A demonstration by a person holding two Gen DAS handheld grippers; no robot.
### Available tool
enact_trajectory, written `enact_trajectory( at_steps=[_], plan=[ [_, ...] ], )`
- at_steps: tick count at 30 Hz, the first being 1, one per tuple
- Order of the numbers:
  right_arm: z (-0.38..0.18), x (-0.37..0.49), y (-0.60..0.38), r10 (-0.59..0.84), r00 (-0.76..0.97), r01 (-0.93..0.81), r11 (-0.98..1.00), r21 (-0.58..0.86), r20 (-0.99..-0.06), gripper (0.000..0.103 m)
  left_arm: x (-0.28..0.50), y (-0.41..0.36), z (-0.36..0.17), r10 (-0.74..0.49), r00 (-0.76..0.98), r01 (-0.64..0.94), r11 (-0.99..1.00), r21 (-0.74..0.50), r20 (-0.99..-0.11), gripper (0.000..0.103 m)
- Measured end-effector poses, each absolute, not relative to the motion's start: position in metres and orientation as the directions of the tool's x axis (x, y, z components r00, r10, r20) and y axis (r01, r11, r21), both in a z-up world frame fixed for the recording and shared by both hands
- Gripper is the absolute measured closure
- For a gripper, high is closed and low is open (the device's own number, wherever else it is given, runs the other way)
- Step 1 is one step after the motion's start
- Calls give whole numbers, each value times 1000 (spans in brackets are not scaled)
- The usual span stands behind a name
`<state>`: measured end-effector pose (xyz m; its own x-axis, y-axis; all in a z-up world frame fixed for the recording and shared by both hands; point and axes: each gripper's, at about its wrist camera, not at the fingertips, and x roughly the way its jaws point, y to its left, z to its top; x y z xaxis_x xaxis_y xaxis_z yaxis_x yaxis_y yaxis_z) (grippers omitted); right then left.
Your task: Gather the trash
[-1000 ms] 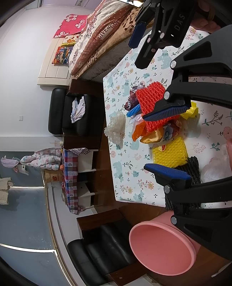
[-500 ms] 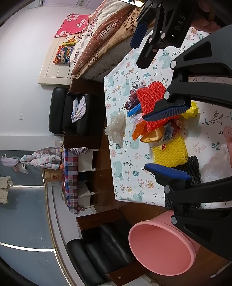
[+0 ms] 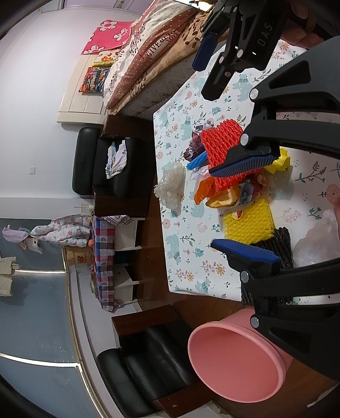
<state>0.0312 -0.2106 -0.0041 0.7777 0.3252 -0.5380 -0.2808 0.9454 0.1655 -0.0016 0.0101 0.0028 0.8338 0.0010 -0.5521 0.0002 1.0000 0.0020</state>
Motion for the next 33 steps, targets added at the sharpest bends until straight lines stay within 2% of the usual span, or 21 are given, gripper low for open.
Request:
enact_trajectory(
  at_steps=[33],
  plan=[
    [-6,30,-210,325,775,-283,945,162,-541,28,-12,13,19,-21,848,16,1000,-13,-530,53]
  ],
)
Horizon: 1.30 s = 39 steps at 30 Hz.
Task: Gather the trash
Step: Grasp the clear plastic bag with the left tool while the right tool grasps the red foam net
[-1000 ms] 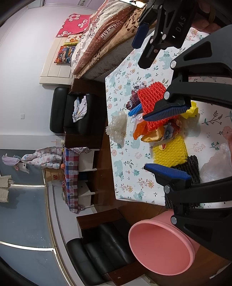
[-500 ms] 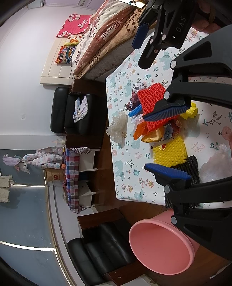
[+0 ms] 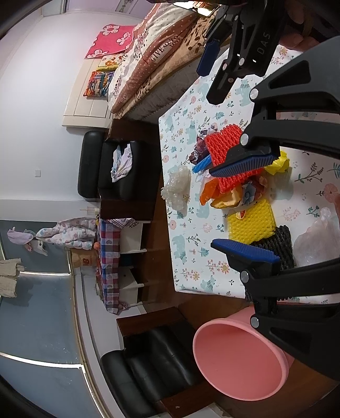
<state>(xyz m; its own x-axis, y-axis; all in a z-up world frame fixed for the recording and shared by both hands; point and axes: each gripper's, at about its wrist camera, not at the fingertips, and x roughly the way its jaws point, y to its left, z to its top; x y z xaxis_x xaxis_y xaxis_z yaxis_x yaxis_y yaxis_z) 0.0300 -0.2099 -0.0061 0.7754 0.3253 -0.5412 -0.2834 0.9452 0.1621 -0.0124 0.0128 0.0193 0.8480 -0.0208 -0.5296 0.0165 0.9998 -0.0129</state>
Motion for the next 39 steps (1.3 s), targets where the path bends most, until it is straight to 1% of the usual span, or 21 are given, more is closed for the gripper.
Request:
enact_trajectory(
  at_steps=[9,17,20,25,29,32,36,38,39],
  plan=[
    [-4,25,-213,327,775,-287,945,160,-541,28,-17,36,16,-22,837,-7,999,-51,-547,53],
    [-14,25,-215,362,733,-331,930,163,-575,31,-34,78,6,-16,810,-45,995,-90,-586,53],
    [-19,25,-213,377,720,-350,922,163,-583,32,-44,88,-4,-40,783,-23,995,-93,-620,53],
    [-23,27,-210,402,702,-374,910,176,-588,32,-56,88,-29,-115,707,49,992,-114,-698,53],
    [-24,27,-204,421,688,-400,900,175,-592,32,-59,79,-45,-129,664,84,992,-97,-737,53],
    [-24,26,-199,427,682,-416,894,166,-594,32,-57,73,-53,-116,651,94,993,-73,-750,53],
    [-26,27,-197,429,673,-421,892,165,-602,32,-55,66,-54,-120,656,123,991,-52,-745,53],
    [-27,29,-197,431,667,-420,891,171,-607,32,-56,63,-52,-140,664,149,987,-54,-735,64],
    [-27,30,-197,432,664,-419,891,175,-610,32,-57,63,-51,-154,665,160,985,-61,-731,66]
  ],
)
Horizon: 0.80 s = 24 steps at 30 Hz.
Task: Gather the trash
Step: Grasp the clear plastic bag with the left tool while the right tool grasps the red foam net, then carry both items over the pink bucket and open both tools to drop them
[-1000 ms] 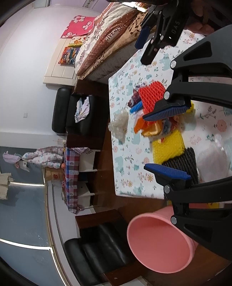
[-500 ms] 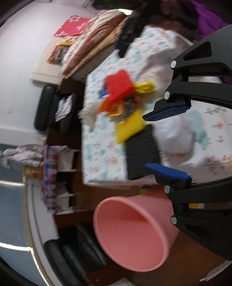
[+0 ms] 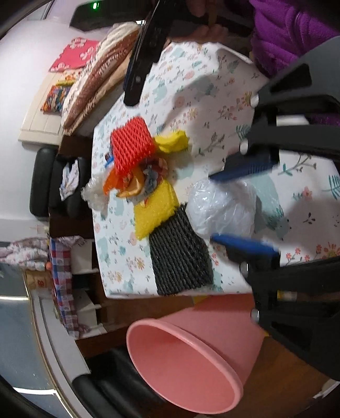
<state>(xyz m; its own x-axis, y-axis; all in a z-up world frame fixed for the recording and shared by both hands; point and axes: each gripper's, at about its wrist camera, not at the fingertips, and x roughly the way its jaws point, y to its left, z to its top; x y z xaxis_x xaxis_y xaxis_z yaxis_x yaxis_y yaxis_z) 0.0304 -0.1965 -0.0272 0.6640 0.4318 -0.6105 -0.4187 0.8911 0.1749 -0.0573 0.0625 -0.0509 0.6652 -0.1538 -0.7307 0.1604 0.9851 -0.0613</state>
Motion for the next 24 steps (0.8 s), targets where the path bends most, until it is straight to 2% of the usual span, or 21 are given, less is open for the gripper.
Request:
enact_trajectory(
  at_steps=[6,14,19,21,22,24],
  plan=[
    [-31,44,-192,443,641,-419,886,197,-627,32,-60,63,-40,-195,696,188,978,-86,-691,78],
    [-44,78,-192,466,573,-384,880,281,-674,32,-56,61,-27,-246,718,225,967,-118,-650,79],
    [-58,89,-189,488,510,-372,867,330,-709,52,-50,60,-29,-261,712,232,964,-132,-652,79],
    [-61,89,-188,500,492,-376,860,344,-712,68,-48,60,-29,-269,712,236,962,-139,-649,79],
    [-62,88,-187,504,488,-378,858,347,-713,73,-48,60,-29,-272,712,237,961,-144,-648,79],
    [-64,85,-185,500,488,-375,860,346,-715,91,-45,61,-30,-277,711,239,960,-149,-647,79]
  ],
)
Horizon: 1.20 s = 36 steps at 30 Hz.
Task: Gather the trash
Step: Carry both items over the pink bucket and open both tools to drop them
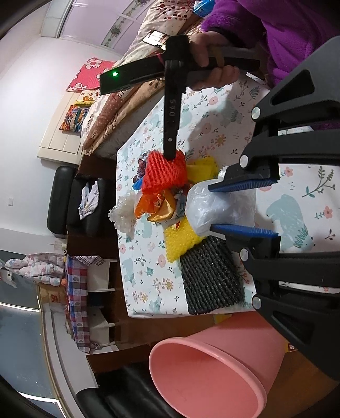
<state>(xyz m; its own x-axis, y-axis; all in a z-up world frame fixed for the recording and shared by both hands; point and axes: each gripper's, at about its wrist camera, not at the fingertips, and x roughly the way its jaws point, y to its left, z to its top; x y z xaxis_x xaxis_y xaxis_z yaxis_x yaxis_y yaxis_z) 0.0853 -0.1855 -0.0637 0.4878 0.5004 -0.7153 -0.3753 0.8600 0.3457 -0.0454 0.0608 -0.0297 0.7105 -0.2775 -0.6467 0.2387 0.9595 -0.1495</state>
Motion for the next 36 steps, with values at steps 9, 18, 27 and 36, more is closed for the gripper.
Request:
enact_trajectory(
  at_steps=[9,18,27,36],
  plan=[
    [-46,68,-199,498,544,-360,865,349,-675,101,-40,64,-23,-285,725,223,958,-178,-627,79],
    [6,54,-200,489,651,-403,871,282,-580,101,-43,79,3,-249,796,168,967,-194,-552,79],
    [40,59,-161,532,662,-490,840,231,-529,101,-50,118,27,-112,867,18,981,-194,-485,79],
    [51,68,-91,609,598,-605,769,205,-522,101,-62,177,33,80,876,-196,960,-198,-476,79]
  ],
)
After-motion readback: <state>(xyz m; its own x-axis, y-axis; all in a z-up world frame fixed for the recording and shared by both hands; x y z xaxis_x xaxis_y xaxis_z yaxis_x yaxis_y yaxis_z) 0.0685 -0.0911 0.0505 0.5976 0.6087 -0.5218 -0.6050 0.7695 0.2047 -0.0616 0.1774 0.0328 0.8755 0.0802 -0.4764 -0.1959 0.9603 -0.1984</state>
